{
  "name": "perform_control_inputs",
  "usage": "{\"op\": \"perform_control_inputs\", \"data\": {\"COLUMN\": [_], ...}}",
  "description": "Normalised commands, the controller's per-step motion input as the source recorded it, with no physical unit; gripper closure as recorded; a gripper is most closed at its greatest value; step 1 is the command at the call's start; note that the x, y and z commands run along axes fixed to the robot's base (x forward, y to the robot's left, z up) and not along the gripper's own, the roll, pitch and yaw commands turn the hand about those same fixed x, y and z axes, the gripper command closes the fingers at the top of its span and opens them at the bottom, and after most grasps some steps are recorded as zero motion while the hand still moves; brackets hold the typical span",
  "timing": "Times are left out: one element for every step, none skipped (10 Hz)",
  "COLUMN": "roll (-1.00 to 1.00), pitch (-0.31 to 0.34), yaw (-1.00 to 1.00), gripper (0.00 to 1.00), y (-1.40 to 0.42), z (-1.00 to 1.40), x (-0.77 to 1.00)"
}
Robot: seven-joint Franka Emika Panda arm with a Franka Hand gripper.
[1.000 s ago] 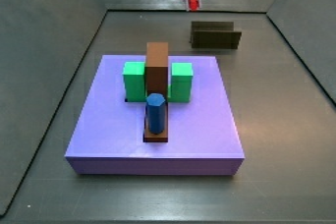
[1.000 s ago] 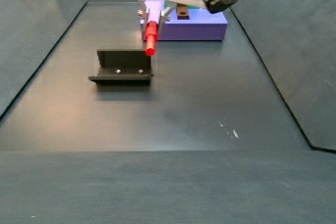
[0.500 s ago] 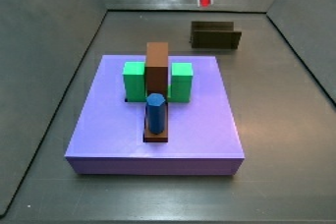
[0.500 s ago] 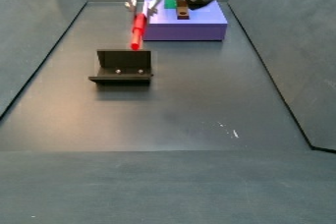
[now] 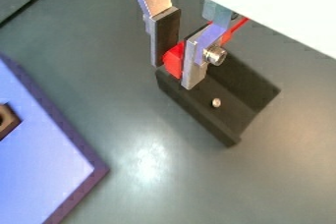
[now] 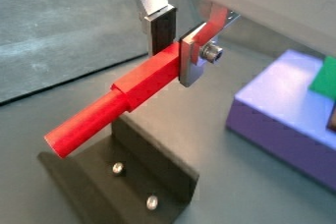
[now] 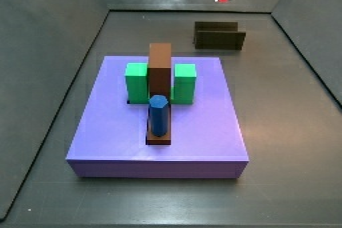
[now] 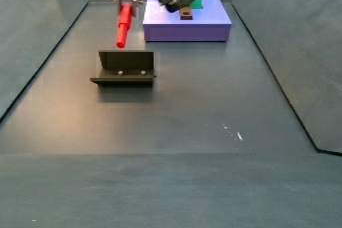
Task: Pick up the red object. Move up. Place the red object on the fixture. Regrasp the red object. Move to above the board. Insert the red object.
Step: Place the red object on the fixture.
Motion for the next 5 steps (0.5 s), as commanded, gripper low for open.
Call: {"op": "perform_control_inputs", "data": {"roll": [-1.0, -1.0, -1.0, -1.0, -1.0], "pitch": [0.2, 0.183, 0.177, 0.103, 0.017], "yaw": [0.0, 0.0, 0.0, 0.0, 0.0], "gripper": [1.0, 1.0, 1.0, 1.0, 1.0], "y": [0.0, 0.0, 0.0, 0.05, 0.11], "z": [0.08, 0.1, 0.06, 0.0, 0.0], "x": [0.55, 0.52, 0.51, 0.4, 0.22]}}
